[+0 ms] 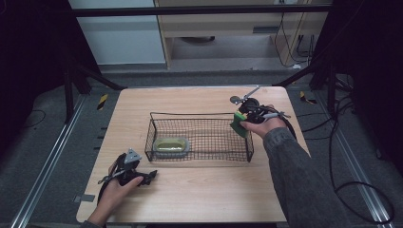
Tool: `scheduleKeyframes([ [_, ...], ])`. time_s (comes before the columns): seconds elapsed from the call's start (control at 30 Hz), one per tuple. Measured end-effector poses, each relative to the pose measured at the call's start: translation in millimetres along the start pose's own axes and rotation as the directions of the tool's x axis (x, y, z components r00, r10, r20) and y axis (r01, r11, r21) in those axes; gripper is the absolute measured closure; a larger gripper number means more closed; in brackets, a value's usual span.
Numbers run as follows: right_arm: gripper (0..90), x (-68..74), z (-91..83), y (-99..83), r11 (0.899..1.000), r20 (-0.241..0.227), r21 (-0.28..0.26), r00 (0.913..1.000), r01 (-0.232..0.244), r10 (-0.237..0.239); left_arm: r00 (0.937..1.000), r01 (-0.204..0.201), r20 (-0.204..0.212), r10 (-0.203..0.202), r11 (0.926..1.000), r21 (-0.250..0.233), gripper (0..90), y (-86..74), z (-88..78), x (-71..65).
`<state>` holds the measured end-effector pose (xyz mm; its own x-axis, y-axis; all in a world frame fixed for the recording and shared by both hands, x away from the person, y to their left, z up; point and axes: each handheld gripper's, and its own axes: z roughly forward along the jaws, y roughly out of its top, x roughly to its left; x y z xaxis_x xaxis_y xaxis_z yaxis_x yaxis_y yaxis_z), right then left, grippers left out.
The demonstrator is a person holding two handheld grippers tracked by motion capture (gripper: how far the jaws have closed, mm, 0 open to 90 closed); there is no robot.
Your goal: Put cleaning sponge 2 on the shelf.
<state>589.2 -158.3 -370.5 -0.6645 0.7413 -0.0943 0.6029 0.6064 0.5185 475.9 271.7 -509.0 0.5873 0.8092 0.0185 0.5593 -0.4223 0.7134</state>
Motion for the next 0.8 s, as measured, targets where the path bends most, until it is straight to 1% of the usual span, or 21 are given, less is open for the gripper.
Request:
scheduleKeyframes([
  [0.07,64.2,-0.3,0.9,-0.9,1.0,-0.004,-0.001,1.0,-0.002,0.002,1.0,0.0,0.0,0.0,1.0,0.0,0.0,0.0,0.0,0.0],
  [0.37,64.2,-2.6,8.4,-5.4,1.0,0.005,0.005,1.0,-0.007,0.007,1.0,0.0,0.0,0.0,1.0,0.0,0.0,0.0,0.0,0.0],
  [0.5,64.1,-1.3,12.4,-5.8,1.0,0.014,0.002,0.9999,-0.006,0.006,1.0,-0.001,0.0,0.001,1.0,0.0,0.0,0.0,0.0,0.0],
  [0.7,64.2,0.8,16.0,-6.5,1.0,0.014,-0.003,0.9999,-0.003,0.003,1.0,0.002,0.0,-0.002,1.0,0.0,0.0,-0.1,0.0,-0.1],
  [0.73,64.2,1.3,17.7,-6.9,1.0,0.009,-0.001,0.9999,-0.006,0.006,1.0,0.002,0.001,-0.002,1.0,0.0,0.0,-0.1,0.1,-0.1],
  [0.8,64.2,2.0,22.4,-8.5,1.0,0.017,0.016,0.9998,0.002,-0.002,1.0,0.003,0.001,-0.003,1.0,0.0,0.0,-0.1,0.1,-0.2],
])
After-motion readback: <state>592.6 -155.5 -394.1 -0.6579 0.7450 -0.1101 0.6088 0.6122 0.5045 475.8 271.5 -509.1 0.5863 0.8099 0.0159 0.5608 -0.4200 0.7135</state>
